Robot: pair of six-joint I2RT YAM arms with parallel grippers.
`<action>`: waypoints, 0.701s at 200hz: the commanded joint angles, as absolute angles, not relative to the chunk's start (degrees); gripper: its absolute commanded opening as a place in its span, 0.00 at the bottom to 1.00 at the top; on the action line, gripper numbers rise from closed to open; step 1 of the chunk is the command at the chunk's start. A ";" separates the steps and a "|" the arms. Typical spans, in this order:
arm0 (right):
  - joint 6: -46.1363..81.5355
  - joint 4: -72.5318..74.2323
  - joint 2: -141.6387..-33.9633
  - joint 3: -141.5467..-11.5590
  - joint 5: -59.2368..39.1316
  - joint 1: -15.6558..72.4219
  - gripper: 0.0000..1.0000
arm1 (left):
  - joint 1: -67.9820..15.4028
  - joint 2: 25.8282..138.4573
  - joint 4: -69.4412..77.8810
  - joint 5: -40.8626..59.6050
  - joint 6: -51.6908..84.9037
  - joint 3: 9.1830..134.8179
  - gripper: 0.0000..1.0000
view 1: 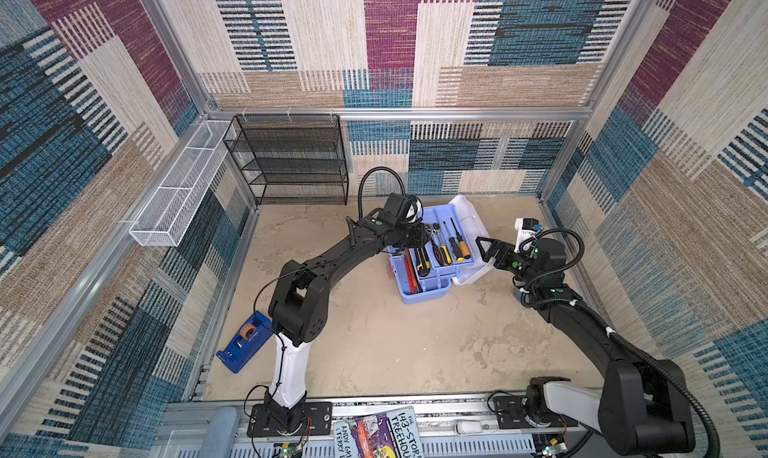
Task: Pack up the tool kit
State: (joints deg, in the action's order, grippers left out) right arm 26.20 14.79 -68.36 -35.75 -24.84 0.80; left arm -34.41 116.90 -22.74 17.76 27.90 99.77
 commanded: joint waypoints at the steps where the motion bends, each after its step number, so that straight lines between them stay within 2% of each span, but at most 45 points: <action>1: 29.82 20.04 -68.56 -35.77 -29.91 0.88 1.00 | -34.12 117.01 -30.46 13.71 26.35 98.73 0.25; 59: 34.48 21.97 -68.57 -36.04 -36.77 0.99 0.96 | -33.75 115.08 -28.90 14.06 26.70 96.63 0.25; 140: 35.05 21.95 -69.80 -36.29 -36.19 6.23 0.93 | -33.25 113.26 -28.31 13.89 26.80 93.74 0.25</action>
State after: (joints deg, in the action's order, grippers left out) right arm 32.86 25.02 -69.10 -36.27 -33.82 4.36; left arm -33.50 113.54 -23.09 16.34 27.90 95.26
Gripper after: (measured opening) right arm 0.929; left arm 0.254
